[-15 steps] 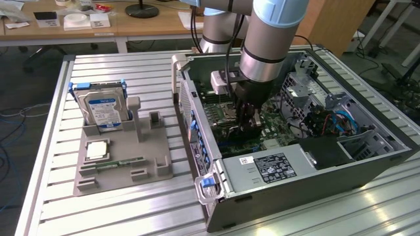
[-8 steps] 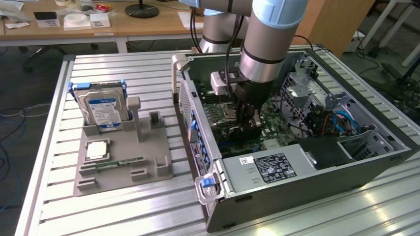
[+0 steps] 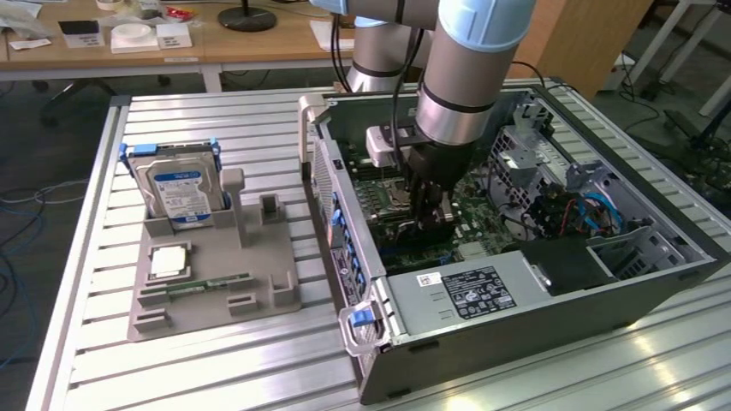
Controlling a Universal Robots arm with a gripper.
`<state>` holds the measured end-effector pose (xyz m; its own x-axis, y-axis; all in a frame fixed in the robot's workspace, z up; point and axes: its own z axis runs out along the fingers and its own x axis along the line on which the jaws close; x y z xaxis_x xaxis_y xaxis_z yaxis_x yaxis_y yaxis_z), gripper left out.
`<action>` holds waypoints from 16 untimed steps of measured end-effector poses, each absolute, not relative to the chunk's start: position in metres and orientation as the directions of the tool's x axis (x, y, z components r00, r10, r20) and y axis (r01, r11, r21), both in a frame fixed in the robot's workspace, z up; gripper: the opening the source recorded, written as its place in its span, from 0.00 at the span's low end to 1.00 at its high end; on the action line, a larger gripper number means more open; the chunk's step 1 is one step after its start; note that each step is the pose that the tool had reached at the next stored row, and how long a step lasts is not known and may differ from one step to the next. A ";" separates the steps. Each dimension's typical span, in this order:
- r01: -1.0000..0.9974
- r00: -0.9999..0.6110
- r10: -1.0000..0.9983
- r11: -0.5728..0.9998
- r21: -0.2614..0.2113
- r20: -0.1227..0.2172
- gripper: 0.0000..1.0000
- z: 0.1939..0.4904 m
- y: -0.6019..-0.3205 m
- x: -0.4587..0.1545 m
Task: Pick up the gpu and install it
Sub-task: 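Insert the gpu into the slot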
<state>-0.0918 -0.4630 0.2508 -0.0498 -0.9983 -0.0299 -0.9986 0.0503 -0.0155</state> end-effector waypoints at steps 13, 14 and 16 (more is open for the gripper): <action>-0.999 -0.050 -0.998 0.050 -0.015 -0.030 0.26 0.249 -0.463 -0.092; -0.999 -0.050 -0.998 0.050 -0.016 -0.030 0.26 0.249 -0.463 -0.092; -0.999 -0.050 -0.998 0.050 -0.016 -0.030 0.26 0.249 -0.463 -0.092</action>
<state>-0.0919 -0.4630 0.2493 -0.0497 -0.9983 -0.0300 -0.9986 0.0502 -0.0155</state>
